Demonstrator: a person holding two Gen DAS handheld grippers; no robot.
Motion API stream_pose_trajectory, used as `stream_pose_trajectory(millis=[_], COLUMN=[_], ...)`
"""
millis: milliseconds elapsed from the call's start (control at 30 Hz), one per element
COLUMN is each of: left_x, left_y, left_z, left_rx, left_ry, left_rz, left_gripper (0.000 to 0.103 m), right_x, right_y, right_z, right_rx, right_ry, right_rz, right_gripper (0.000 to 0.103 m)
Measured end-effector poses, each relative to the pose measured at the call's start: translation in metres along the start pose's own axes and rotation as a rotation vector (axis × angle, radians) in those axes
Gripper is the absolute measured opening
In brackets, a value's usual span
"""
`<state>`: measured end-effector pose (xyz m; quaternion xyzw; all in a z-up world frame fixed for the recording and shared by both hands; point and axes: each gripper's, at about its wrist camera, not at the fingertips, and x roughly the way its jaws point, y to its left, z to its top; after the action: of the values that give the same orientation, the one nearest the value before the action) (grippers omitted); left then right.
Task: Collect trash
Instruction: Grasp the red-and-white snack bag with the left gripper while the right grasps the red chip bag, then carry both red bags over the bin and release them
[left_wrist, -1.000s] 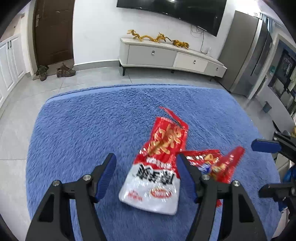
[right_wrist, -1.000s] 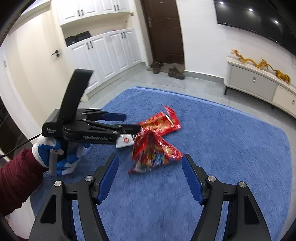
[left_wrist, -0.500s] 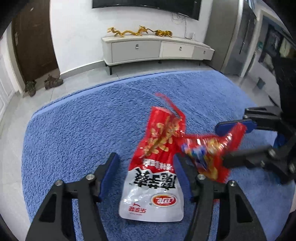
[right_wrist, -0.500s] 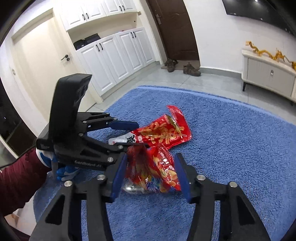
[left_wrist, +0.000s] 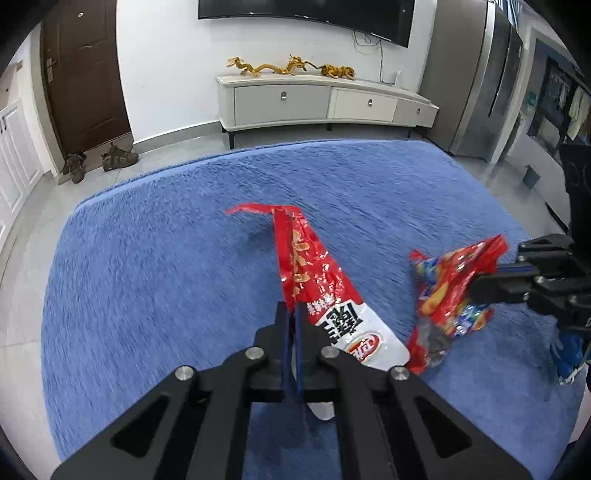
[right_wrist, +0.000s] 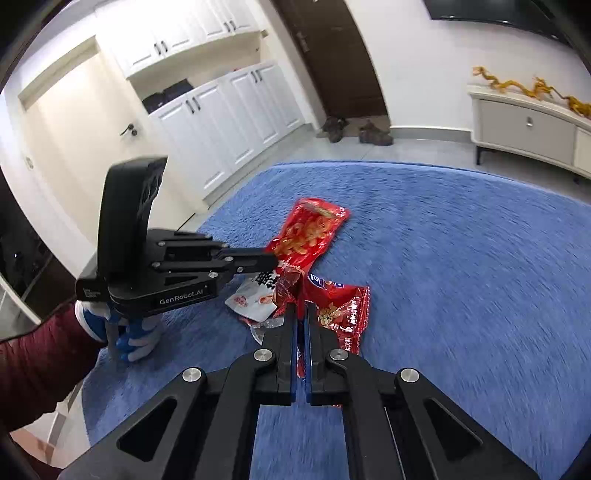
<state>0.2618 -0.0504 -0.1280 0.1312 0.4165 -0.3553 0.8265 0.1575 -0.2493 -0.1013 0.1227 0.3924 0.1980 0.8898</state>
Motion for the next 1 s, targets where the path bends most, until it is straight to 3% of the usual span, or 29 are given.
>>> stream_pose_trajectory(millis=[167,367,567,767,1000], left_x=[-0.027,-0.060,-0.080,-0.068,-0.017], left_y=[-0.027,-0.081,-0.163,-0.272,-0.393], left_z=[-0.014,-0.016,0.001,0.021,0.040], left_rx=[-0.028,0.028,0.118,0.243,0.346], left_ry=[-0.033,-0.070,-0.108,-0.086,0.010], left_rz=[-0.003,-0.024,-0.122,-0.239,-0.325], left_gripper=[0.002,0.002,0.002,0.002,0.002], right_x=[-0.053,-0.129,-0.213,-0.289,-0.330], right_y=[0.004,-0.005,-0.033,-0.071,-0.130], right_z=[-0.030,-0.073,-0.118,-0.175,-0.236], right_rx=[0.031,0.099,0.209,0.332,0.498], right_ry=[-0.054,-0.142,-0.244,-0.334,-0.351], right_rz=[-0.035,-0.121,-0.243,-0.398,-0.547], right_gripper=[0.002,0.002,0.002,0.003,0.003])
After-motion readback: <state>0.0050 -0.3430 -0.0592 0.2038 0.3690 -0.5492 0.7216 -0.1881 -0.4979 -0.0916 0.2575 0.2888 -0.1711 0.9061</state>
